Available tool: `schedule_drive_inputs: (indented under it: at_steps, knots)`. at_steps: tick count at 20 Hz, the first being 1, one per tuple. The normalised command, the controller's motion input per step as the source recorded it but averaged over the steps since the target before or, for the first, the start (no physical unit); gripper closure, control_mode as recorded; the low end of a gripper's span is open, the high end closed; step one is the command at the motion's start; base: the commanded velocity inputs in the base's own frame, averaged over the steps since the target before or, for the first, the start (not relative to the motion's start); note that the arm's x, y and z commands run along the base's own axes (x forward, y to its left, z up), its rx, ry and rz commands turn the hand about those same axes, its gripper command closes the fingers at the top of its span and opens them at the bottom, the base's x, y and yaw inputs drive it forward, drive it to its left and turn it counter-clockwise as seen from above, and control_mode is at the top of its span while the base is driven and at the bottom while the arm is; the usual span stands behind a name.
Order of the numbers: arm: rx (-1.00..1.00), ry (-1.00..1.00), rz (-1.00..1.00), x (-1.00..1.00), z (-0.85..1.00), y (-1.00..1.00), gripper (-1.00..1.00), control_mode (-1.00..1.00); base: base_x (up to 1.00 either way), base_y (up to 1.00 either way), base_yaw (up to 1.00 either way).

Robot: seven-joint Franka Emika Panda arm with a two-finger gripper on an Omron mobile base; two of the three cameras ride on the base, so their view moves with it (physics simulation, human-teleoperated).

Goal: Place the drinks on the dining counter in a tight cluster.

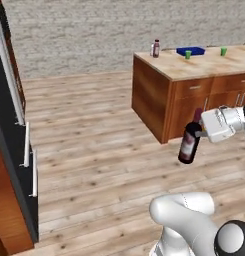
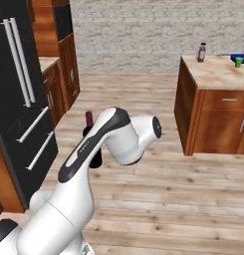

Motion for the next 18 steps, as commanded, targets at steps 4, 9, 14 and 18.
schedule_drive_inputs:
  at_steps: [4, 9, 14, 18]
  knots:
    - [0.0, 0.0, 0.0, 0.0, 0.0, 0.0, 1.0, 1.0, 1.0, -0.19, 0.08]
    - [0.0, 0.0, 0.0, 0.0, 0.0, 0.0, 1.0, 1.0, 1.0, -0.11, 0.0]
    - [0.0, 0.0, 0.0, 0.0, 0.0, 0.0, 1.0, 1.0, 1.0, -0.04, -0.04]
    - [0.0, 0.0, 0.0, 0.0, 0.0, 0.0, 1.0, 1.0, 1.0, 0.0, -0.19]
